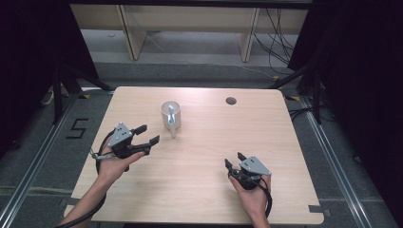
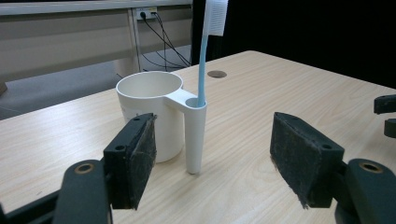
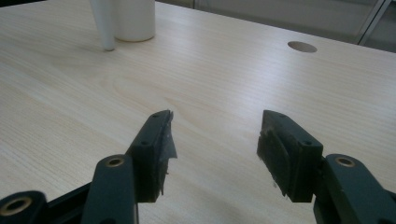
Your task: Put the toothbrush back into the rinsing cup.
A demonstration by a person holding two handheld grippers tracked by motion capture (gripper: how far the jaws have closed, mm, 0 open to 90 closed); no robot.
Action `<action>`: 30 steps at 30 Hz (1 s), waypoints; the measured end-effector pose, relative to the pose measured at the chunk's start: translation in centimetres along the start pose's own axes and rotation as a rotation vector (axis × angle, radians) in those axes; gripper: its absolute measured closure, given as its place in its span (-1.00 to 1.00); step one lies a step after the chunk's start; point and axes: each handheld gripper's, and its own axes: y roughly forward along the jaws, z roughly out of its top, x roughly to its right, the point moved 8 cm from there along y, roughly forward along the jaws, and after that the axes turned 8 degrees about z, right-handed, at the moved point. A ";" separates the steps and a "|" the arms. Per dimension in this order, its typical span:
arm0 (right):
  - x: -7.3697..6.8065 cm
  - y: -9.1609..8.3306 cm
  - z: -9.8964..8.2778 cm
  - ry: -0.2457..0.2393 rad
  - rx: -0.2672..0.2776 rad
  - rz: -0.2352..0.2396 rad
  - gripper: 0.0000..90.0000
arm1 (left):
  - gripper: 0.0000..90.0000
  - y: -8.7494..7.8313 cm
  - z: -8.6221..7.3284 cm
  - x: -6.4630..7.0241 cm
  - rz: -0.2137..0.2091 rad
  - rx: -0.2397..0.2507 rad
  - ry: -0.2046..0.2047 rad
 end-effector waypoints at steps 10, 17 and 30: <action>0.0 -0.1 0.0 0.021 0.002 0.003 0.00 | -0.32 -1.4 -1.0 0.0 0.007 -0.004 0.001; -0.1 -0.1 0.0 0.022 0.004 0.001 0.00 | -0.32 -2.4 -1.7 -0.1 0.016 -0.005 0.003; 0.0 0.0 0.2 0.014 0.011 0.000 0.00 | -0.32 -3.7 -2.8 -0.6 0.036 -0.008 0.000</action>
